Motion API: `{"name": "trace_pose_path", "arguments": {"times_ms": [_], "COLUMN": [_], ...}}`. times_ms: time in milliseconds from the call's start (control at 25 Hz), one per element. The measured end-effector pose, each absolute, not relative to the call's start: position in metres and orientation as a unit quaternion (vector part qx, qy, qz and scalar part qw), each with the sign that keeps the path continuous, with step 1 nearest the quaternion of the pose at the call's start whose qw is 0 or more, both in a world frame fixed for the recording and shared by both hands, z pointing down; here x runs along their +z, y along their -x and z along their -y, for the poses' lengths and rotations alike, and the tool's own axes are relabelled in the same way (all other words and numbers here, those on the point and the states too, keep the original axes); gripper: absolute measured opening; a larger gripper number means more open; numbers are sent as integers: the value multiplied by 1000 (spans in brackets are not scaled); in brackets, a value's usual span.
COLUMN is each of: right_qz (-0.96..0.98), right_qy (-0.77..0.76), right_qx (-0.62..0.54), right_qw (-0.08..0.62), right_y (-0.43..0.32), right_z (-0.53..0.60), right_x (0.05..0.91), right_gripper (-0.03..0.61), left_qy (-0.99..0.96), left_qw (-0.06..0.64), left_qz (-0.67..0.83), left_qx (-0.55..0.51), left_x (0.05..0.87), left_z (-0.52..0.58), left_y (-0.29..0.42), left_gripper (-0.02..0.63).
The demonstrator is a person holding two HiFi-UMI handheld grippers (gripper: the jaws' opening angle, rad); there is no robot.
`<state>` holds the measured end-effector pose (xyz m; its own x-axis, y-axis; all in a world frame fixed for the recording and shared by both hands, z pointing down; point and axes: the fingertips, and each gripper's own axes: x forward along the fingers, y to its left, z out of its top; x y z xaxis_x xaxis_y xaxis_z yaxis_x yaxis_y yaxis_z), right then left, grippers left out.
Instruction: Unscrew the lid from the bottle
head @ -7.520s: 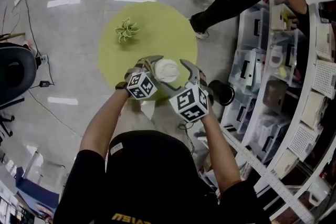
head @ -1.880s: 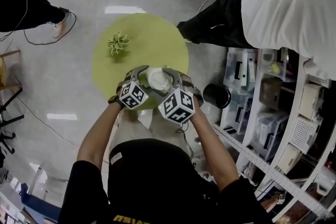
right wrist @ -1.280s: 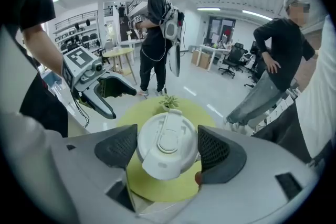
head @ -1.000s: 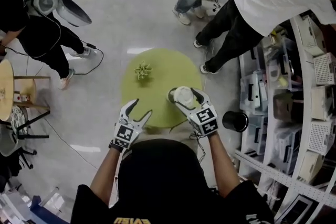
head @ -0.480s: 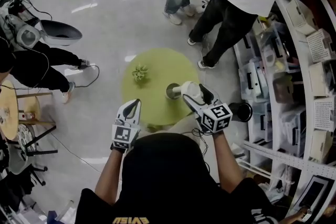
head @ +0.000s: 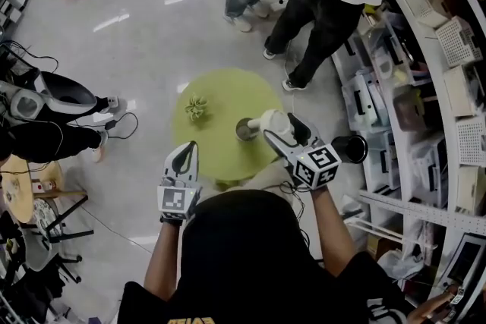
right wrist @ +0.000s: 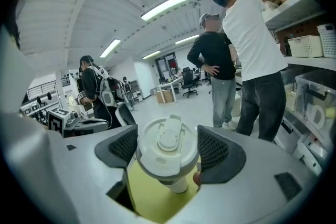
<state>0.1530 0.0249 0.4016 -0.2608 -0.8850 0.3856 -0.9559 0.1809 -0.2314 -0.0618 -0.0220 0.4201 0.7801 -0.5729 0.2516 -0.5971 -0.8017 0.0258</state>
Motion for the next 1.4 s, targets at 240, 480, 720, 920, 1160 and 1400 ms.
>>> {"name": "trace_pose_path", "arguments": {"times_ms": [240, 480, 720, 920, 1160, 1400], "right_qz": [767, 770, 773, 776, 778, 778], "right_qy": [-605, -606, -600, -597, -596, -597], "right_qx": [205, 190, 199, 198, 195, 192], "right_qw": [58, 53, 56, 50, 43, 37], "right_y": [-156, -156, -163, -158, -152, -152], "right_z": [-26, -21, -21, -18, -16, -16], "right_x": [380, 361, 370, 377, 375, 370], "right_gripper": [356, 342, 342, 342, 342, 342], "left_qy": [-938, -939, -939, -939, -941, -939], "left_qw": [62, 58, 64, 64, 61, 55], "left_qz": [330, 327, 330, 330, 323, 330], "left_qx": [86, 83, 69, 76, 78, 75], "left_x": [393, 387, 381, 385, 380, 379], "left_z": [27, 29, 25, 23, 23, 26], "left_y": [62, 61, 49, 51, 54, 57], "left_gripper": [17, 17, 17, 17, 17, 17]}}
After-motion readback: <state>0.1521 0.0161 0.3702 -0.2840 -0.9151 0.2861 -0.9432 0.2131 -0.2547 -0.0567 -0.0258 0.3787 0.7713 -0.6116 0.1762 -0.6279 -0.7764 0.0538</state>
